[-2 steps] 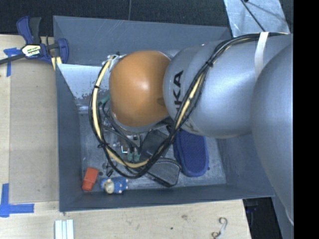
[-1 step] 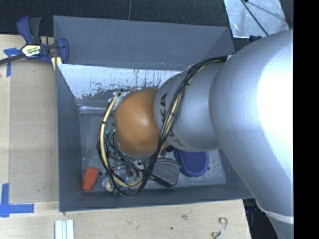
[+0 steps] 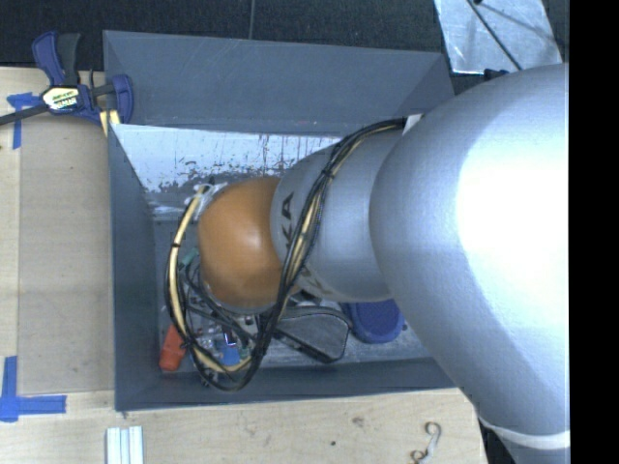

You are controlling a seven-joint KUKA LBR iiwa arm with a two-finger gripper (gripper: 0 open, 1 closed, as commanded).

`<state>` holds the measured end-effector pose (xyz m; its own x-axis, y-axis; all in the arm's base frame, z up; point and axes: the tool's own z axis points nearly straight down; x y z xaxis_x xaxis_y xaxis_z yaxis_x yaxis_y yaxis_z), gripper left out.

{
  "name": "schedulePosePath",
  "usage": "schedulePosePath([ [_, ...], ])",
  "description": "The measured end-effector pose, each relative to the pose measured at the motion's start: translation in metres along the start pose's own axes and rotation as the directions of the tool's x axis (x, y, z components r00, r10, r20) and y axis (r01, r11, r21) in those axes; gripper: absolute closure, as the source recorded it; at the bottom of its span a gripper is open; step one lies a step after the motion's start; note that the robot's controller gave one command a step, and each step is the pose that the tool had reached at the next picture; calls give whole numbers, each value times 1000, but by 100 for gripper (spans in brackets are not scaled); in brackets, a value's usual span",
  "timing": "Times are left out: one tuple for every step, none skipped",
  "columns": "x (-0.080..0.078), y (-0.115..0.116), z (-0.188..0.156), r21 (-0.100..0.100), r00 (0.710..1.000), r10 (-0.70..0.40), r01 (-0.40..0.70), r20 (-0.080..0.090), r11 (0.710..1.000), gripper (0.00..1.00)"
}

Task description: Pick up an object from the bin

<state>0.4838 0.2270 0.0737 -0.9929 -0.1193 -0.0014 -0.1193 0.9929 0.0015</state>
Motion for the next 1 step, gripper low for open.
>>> schedulePosePath([
  [-2,3,-3,-10,1000,1,-1,9,1000,100],
])
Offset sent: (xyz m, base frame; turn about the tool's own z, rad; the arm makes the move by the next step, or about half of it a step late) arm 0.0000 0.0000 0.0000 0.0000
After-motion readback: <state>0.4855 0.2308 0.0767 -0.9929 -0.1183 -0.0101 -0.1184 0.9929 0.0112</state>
